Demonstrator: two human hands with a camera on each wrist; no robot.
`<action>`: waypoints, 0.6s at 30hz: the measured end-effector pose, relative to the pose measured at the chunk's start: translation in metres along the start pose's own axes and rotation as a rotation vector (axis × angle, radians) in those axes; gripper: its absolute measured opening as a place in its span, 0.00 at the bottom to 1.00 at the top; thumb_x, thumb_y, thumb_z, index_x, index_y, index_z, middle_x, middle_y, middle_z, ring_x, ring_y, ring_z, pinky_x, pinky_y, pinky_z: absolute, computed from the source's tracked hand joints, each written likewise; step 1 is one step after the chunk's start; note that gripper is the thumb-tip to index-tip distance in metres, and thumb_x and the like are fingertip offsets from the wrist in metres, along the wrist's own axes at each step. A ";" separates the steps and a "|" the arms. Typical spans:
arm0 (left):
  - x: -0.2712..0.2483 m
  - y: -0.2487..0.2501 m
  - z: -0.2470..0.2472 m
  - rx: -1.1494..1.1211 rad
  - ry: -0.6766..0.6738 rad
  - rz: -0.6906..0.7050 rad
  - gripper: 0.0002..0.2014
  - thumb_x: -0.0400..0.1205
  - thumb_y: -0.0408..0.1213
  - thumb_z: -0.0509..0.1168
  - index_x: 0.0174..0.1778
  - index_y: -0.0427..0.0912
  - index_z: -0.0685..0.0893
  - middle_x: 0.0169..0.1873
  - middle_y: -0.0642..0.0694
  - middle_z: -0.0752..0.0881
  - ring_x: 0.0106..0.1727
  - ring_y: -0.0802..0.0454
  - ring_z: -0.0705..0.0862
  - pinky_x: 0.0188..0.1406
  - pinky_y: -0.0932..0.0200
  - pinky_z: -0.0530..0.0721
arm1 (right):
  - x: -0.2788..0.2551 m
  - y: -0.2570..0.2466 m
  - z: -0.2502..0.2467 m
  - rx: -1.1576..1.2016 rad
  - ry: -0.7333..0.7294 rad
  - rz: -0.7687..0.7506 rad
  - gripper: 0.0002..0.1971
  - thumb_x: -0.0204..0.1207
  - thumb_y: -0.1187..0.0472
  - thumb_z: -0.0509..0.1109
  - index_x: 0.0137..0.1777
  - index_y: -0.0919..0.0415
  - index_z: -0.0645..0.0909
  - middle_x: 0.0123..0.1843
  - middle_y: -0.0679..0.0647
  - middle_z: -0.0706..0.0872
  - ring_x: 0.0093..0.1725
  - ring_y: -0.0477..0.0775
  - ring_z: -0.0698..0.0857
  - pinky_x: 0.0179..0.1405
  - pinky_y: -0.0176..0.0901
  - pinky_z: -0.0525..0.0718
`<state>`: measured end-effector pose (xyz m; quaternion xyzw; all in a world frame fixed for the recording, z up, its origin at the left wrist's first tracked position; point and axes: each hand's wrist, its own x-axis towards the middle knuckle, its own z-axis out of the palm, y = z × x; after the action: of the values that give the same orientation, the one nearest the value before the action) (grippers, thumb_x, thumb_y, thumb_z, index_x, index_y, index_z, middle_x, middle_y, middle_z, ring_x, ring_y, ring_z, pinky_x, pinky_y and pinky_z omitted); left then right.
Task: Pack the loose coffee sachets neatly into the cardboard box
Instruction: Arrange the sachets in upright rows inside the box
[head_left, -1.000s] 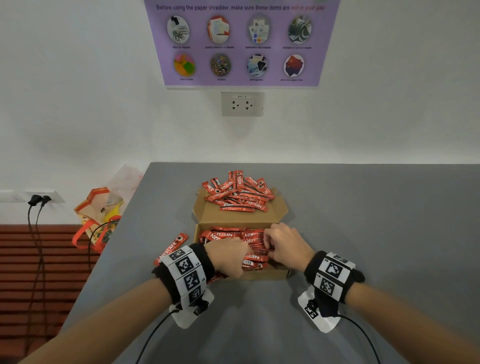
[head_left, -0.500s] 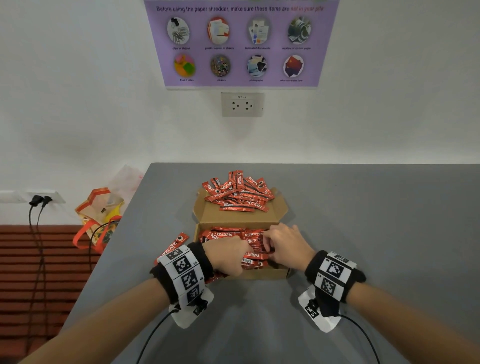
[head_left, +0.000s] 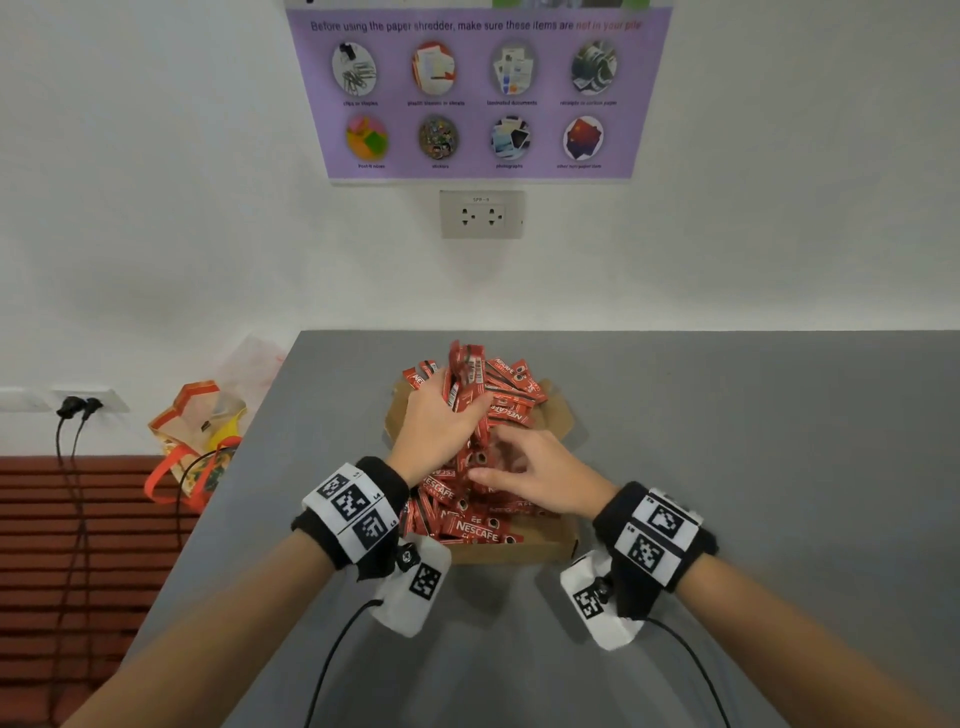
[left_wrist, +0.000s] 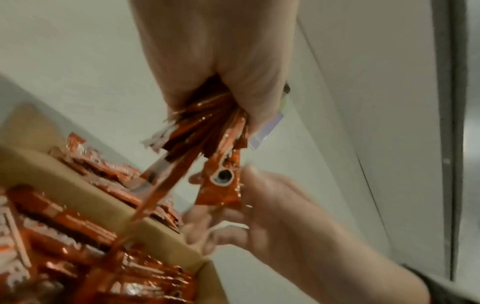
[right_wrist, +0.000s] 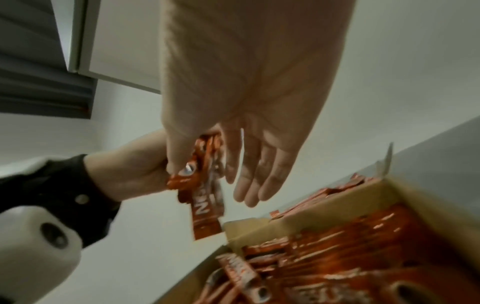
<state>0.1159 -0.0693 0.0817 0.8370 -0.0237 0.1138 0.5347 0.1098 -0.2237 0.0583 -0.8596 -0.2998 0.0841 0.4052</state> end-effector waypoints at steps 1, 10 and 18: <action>0.000 0.000 0.002 -0.049 0.012 -0.042 0.07 0.78 0.39 0.70 0.50 0.44 0.82 0.44 0.49 0.88 0.46 0.55 0.87 0.54 0.55 0.84 | 0.001 -0.004 0.004 0.010 0.029 -0.004 0.17 0.74 0.47 0.71 0.43 0.62 0.77 0.35 0.47 0.79 0.29 0.40 0.74 0.30 0.30 0.72; -0.004 -0.008 0.000 -0.065 0.049 -0.079 0.11 0.77 0.39 0.70 0.54 0.42 0.82 0.44 0.51 0.87 0.48 0.55 0.86 0.59 0.51 0.82 | 0.002 -0.003 0.016 0.118 0.196 0.048 0.10 0.80 0.51 0.65 0.56 0.53 0.71 0.39 0.53 0.85 0.39 0.50 0.85 0.44 0.45 0.86; -0.006 -0.009 0.006 0.009 -0.011 -0.027 0.22 0.76 0.47 0.70 0.64 0.41 0.79 0.54 0.49 0.87 0.57 0.55 0.85 0.63 0.51 0.81 | 0.007 -0.008 0.012 0.140 0.241 0.015 0.27 0.77 0.57 0.70 0.71 0.55 0.61 0.44 0.51 0.82 0.43 0.48 0.84 0.45 0.41 0.86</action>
<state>0.1124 -0.0712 0.0695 0.8403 -0.0149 0.1023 0.5321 0.1071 -0.2080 0.0571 -0.8354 -0.2356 0.0039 0.4966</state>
